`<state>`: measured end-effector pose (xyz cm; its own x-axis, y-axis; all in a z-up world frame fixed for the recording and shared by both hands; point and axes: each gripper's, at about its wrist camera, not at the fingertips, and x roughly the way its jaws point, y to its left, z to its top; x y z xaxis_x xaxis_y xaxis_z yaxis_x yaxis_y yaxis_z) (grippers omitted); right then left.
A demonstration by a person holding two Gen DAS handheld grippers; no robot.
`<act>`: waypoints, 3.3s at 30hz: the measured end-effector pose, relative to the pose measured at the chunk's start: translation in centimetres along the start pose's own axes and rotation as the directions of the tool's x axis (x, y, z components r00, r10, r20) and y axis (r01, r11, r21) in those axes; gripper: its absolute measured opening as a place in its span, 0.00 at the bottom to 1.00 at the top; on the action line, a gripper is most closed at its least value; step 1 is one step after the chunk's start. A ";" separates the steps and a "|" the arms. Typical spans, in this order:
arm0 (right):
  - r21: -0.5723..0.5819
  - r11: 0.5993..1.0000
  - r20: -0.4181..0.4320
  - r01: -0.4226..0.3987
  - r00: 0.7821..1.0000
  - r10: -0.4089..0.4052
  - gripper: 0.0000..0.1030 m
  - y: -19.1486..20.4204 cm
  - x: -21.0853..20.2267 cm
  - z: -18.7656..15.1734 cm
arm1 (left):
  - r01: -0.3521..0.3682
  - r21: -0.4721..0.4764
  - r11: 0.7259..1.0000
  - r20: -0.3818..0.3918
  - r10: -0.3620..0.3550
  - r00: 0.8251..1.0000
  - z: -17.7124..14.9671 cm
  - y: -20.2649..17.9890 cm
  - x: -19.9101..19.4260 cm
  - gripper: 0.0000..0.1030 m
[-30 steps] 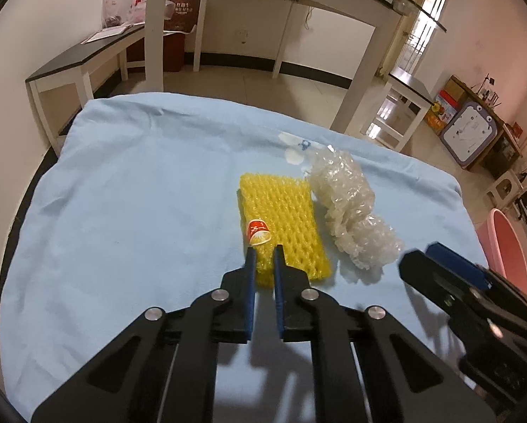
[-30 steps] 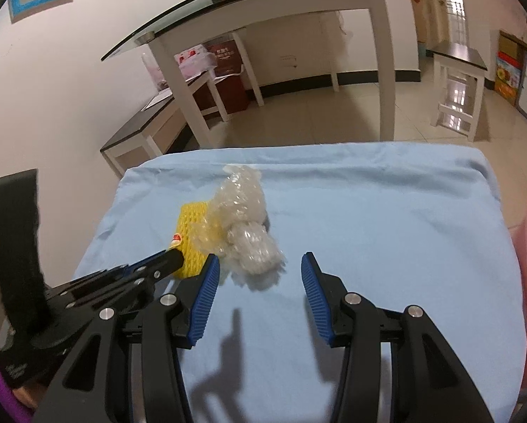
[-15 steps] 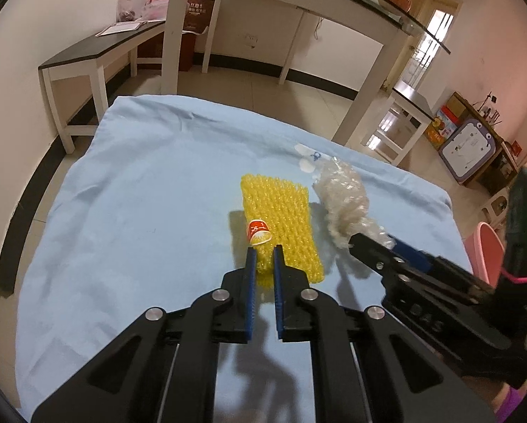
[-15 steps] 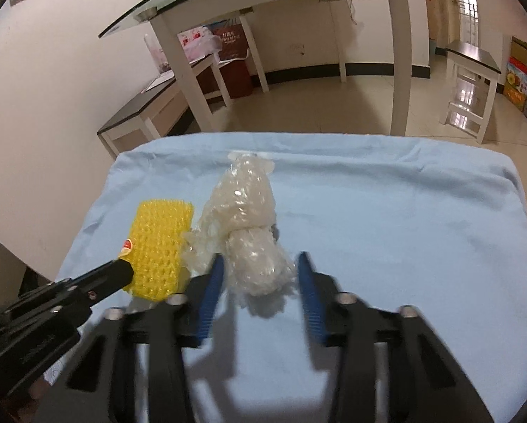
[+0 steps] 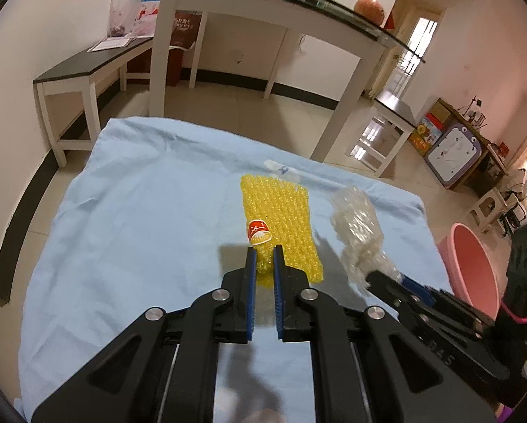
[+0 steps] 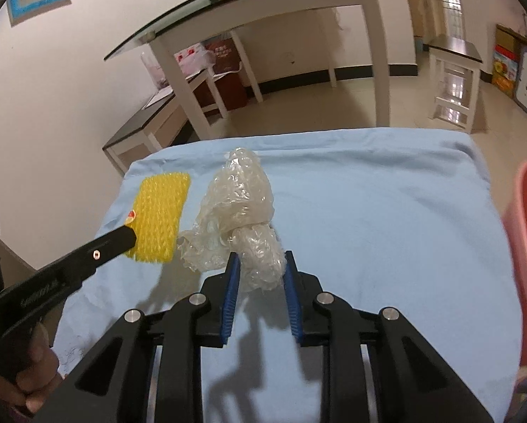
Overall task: Collect trash
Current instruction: 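Carry the yellow net and clear bag over the pink bucket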
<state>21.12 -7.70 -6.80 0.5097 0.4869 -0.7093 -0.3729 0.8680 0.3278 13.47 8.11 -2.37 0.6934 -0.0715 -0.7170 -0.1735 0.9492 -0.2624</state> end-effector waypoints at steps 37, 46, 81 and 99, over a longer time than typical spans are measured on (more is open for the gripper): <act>0.116 0.990 0.157 0.083 0.982 -0.101 0.23 -4.3 -13.6 -6.6 | 0.081 0.150 0.985 0.050 -0.090 0.995 -4.4 -7.0 -6.1 0.08; 0.148 0.982 0.183 0.114 0.973 -0.141 0.23 -5.8 -15.2 -7.1 | 0.108 0.190 0.976 0.039 -0.118 0.992 -4.8 -9.2 -5.3 0.08; 0.349 0.902 0.243 0.253 0.905 -0.348 0.25 -16.4 -19.8 -7.5 | 0.246 0.350 0.904 0.003 -0.264 0.965 -4.4 -21.8 -1.1 0.08; 0.407 0.862 0.191 0.303 0.894 -0.405 0.25 -20.7 -19.2 -7.0 | 0.284 0.416 0.864 -0.097 -0.268 0.958 -5.7 -27.1 3.6 0.08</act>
<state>13.69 -35.69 -4.35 0.7550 0.1029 -0.6476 0.1485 0.9351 0.3217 16.66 -19.62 -1.49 0.6433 -0.3529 -0.6794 0.3382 0.9271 -0.1614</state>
